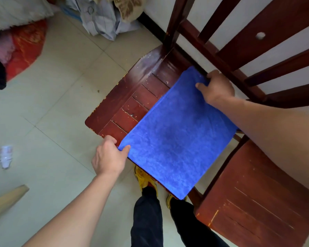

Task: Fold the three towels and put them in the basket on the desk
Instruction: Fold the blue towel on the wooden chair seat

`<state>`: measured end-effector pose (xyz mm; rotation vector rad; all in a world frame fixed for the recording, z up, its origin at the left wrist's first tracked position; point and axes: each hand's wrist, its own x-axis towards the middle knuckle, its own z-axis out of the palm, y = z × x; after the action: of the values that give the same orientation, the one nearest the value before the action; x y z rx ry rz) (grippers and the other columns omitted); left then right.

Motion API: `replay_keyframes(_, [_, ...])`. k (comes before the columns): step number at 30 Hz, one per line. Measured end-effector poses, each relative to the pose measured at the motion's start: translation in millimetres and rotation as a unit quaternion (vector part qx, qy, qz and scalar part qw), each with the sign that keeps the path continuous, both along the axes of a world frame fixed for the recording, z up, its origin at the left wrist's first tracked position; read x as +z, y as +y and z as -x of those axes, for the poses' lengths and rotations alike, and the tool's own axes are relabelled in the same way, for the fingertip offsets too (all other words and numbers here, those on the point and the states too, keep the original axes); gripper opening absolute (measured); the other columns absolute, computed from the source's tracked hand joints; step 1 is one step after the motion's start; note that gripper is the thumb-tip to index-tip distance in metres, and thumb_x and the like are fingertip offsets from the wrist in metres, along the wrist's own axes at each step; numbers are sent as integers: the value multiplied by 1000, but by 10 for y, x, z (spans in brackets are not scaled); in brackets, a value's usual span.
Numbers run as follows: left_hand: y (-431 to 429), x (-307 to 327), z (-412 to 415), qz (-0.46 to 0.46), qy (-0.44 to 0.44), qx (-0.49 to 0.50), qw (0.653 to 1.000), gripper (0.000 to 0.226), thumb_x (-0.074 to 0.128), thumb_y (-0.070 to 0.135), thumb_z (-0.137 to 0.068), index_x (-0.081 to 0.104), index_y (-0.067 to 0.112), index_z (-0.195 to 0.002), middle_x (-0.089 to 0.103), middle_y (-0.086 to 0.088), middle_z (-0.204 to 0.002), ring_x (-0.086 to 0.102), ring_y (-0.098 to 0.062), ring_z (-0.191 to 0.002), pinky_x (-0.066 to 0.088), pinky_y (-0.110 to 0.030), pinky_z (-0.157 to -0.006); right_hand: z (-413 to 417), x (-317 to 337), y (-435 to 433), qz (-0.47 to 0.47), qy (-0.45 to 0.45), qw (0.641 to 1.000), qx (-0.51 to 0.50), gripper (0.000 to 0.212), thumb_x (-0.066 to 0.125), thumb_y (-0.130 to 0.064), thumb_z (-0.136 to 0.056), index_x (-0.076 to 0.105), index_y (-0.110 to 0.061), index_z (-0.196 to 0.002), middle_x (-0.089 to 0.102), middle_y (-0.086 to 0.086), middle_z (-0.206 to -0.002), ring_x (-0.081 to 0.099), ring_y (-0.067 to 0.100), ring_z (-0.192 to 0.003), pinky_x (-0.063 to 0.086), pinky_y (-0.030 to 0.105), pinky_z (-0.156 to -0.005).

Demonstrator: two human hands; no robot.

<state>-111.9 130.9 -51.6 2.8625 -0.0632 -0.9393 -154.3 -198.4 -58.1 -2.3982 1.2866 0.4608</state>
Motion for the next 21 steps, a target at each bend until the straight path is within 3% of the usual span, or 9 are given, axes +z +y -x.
replay_keyframes(3, [-61,-44,-14,-18,17,-46,999,23,68,40,-82,56,20,-80,67,-6,-88,61,-32,-90,44,-33,-68,21,-25,-46,2,25,999,23,50,63,-48,-87,54,-15,-124,64,10,-119,61,32,-107,49,39,-80])
replay_keyframes(6, [-155,-71,-36,14,40,13,999,26,70,26,-75,48,17,-62,62,-4,-74,59,-31,-77,40,-28,-60,-48,-53,8,-12,-25,1000,13,52,68,-48,-84,57,-17,-124,62,7,-122,60,30,-110,50,38,-82])
replay_keyframes(8, [-165,-88,-22,50,37,49,997,24,70,22,-71,48,15,-62,58,-3,-66,57,-31,-70,38,-27,-56,-115,-55,31,-34,-28,999,-7,47,68,-47,-84,61,-15,-118,64,6,-117,60,29,-108,47,34,-79])
replay_keyframes(11, [-78,-101,-7,167,43,183,968,25,70,10,-70,47,15,-62,48,0,-57,44,-24,-54,34,-26,-52,-147,-29,8,-72,-49,995,-43,27,64,-40,-90,57,-14,-92,59,2,-91,57,25,-89,42,33,-71])
replay_keyframes(13, [0,-84,-63,245,55,286,925,30,66,-1,-73,44,16,-63,43,-2,-57,34,-19,-50,29,-26,-50,-183,-5,20,-81,-98,990,-56,24,61,-35,-93,54,-14,-103,54,-2,-96,53,19,-90,42,33,-74])
replay_keyframes(16, [90,-70,-251,287,47,370,882,34,66,-7,-77,44,17,-67,48,-9,-65,41,-18,-59,36,-28,-56,-388,10,102,-85,-154,983,-47,28,59,-26,-93,54,-12,-117,57,-2,-104,56,17,-95,46,33,-81])
replay_keyframes(21, [208,-210,-656,258,4,393,883,29,71,-2,-77,51,19,-83,57,-1,-76,59,-23,-70,52,-34,-70,-861,-51,270,-90,-193,975,-55,34,63,-22,-89,52,-16,-121,59,-3,-109,59,17,-102,49,34,-93])
